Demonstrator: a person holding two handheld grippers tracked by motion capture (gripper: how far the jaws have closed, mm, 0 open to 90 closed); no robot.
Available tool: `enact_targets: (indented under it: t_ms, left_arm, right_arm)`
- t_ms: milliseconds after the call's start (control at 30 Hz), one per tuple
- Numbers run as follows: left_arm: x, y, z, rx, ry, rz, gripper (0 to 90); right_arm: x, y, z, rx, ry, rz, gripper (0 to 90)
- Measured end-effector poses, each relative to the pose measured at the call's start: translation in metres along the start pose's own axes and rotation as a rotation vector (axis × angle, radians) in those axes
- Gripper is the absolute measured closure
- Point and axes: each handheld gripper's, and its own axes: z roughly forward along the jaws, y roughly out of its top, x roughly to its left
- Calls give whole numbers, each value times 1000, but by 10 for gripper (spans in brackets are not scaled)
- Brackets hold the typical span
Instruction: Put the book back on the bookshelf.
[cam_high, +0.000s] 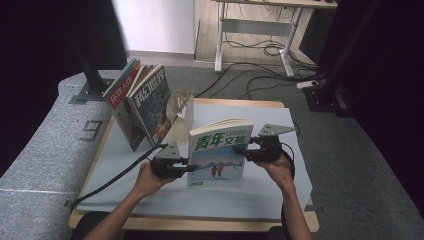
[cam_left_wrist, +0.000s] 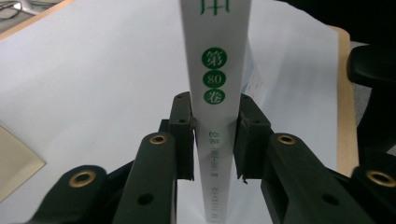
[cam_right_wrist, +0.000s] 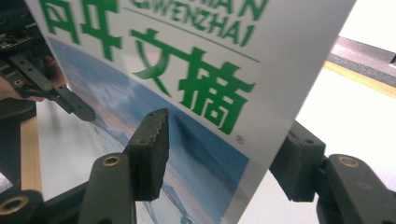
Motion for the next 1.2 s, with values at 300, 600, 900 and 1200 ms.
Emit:
enact_targets:
  t_ms: [300,600,900,1200]
  left_arm:
    - [10,7,-1,-58,-23,-59,696]
    - [10,30,-2,-25,3,-62,681]
    - [12,40,-3,-41,-11,-85,665]
    - [12,50,-4,2,12,-67,686]
  right_arm:
    - [5,4,-4,-14,30,-26,469]
    - [9,7,-5,-10,28,-50,469]
    - [12,8,-5,-6,29,-57,455]
    - [13,9,-5,-5,20,-53,439]
